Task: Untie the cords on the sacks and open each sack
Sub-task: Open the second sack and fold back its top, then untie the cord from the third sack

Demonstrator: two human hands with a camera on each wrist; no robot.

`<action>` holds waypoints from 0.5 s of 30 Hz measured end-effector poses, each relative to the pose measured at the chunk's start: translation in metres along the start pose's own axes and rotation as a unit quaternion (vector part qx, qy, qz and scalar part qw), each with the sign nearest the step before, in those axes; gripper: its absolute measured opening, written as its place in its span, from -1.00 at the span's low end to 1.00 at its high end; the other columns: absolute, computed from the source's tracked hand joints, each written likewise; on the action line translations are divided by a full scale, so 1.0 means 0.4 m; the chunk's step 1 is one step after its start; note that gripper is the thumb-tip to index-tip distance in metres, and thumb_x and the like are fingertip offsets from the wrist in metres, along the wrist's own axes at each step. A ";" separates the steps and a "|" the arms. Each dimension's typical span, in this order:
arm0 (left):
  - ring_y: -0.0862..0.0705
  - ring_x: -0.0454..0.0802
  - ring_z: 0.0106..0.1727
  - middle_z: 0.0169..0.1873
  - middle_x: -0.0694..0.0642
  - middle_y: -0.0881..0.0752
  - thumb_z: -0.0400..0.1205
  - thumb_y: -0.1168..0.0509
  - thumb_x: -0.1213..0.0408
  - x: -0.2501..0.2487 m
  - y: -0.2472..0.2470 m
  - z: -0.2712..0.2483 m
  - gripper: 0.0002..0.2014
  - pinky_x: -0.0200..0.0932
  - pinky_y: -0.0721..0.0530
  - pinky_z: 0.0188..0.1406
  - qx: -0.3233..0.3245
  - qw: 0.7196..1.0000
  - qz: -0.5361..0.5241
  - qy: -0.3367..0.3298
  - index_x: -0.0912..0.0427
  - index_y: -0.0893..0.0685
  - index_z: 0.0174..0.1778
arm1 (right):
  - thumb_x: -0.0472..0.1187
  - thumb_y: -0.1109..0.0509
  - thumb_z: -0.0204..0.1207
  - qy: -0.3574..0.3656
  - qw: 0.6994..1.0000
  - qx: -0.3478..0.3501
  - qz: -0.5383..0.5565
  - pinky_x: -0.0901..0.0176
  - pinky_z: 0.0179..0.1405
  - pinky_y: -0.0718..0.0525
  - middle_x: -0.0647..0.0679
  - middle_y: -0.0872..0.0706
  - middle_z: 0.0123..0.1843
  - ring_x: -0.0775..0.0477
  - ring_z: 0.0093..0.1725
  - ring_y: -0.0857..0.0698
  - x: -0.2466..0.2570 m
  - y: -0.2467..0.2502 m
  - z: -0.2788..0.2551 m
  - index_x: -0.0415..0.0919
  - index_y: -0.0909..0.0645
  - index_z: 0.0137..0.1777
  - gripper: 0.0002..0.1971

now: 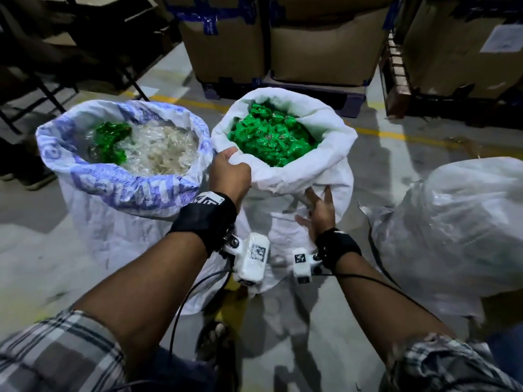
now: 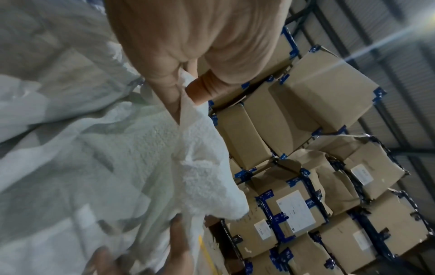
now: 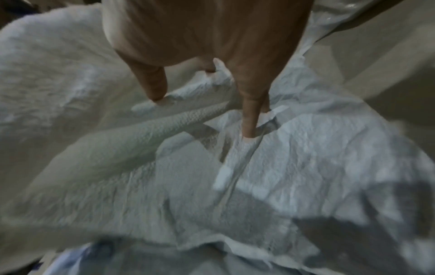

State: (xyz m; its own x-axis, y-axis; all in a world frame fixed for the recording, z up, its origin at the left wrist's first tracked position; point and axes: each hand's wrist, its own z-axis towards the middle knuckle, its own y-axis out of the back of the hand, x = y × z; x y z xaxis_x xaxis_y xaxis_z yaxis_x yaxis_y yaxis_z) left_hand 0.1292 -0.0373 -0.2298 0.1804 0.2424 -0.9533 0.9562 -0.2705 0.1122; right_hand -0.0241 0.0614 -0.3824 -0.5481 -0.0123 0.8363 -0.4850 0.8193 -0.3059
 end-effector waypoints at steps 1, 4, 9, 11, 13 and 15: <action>-0.76 0.37 0.07 0.13 0.22 -0.70 0.26 -0.18 0.41 0.002 -0.001 0.001 -0.21 0.31 -0.74 0.25 0.004 1.000 -0.009 0.008 0.16 -0.54 0.54 | -0.08 -0.46 0.62 0.006 1.000 0.009 -0.011 -0.18 0.07 -0.69 -0.09 -0.48 0.61 -0.23 0.48 -0.56 0.018 0.003 0.021 0.23 -0.15 0.72 -0.24; -0.71 0.18 -0.16 -0.11 0.10 -0.64 0.49 -0.22 0.59 0.019 -0.016 0.003 -0.32 0.14 -0.78 0.04 0.030 0.999 -0.005 0.017 0.19 -0.47 0.60 | -0.06 -0.40 0.66 -0.004 0.997 0.035 -0.067 -0.23 0.20 -0.62 -0.13 -0.49 0.59 -0.23 0.50 -0.50 0.053 0.030 0.068 0.18 -0.11 0.75 -0.26; -0.73 0.20 -0.11 0.03 0.04 -0.61 0.56 -0.22 0.61 0.013 -0.040 0.016 -0.34 0.13 -0.80 0.09 0.062 0.998 0.017 0.012 0.17 -0.42 0.62 | 0.01 -0.44 0.59 -0.020 0.995 0.015 -0.102 -0.27 0.26 -0.58 -0.01 -0.61 0.43 -0.17 0.44 -0.57 0.064 0.060 0.096 0.20 -0.12 0.74 -0.22; -0.68 0.19 -0.14 0.22 0.21 -0.67 0.57 -0.25 0.55 0.002 -0.054 0.016 -0.35 0.04 -0.70 0.02 0.074 0.997 0.020 0.025 0.14 -0.40 0.63 | 0.02 -0.46 0.56 -0.007 0.986 0.007 -0.165 -0.24 0.21 -0.61 0.15 -0.66 0.27 -0.01 0.23 -0.66 0.071 0.088 0.088 0.16 -0.15 0.73 -0.20; -0.72 0.25 0.11 0.39 0.26 -0.61 0.56 -0.34 0.40 -0.013 -0.061 0.017 -0.34 0.04 -0.69 0.26 0.040 0.997 0.062 0.025 0.07 -0.41 0.62 | -0.04 -0.47 0.54 0.018 0.968 -0.015 -0.249 -0.28 0.20 -0.67 0.06 -0.64 0.38 -0.06 0.21 -0.67 0.083 0.099 0.081 0.02 -0.30 0.69 -0.27; -0.62 0.24 0.31 0.52 0.24 -0.43 0.52 -0.40 0.23 -0.033 -0.083 -0.014 -0.35 0.00 -0.60 0.41 -0.006 0.991 0.133 0.017 -0.03 -0.43 0.58 | -0.06 -0.53 0.52 0.051 0.947 -0.039 -0.316 -0.30 0.33 -0.67 -0.16 -0.58 0.48 -0.19 0.33 -0.65 0.124 0.124 0.054 -0.13 -0.46 0.59 -0.36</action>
State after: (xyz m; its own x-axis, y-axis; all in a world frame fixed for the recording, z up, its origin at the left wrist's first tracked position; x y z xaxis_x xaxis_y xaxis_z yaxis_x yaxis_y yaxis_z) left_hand 0.0963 -0.0264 -0.2195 0.4343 0.1949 -0.8794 0.8763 -0.3176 0.3624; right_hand -0.0901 0.0892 -0.3660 -0.0942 -0.4613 0.8822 -0.6402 0.7067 0.3012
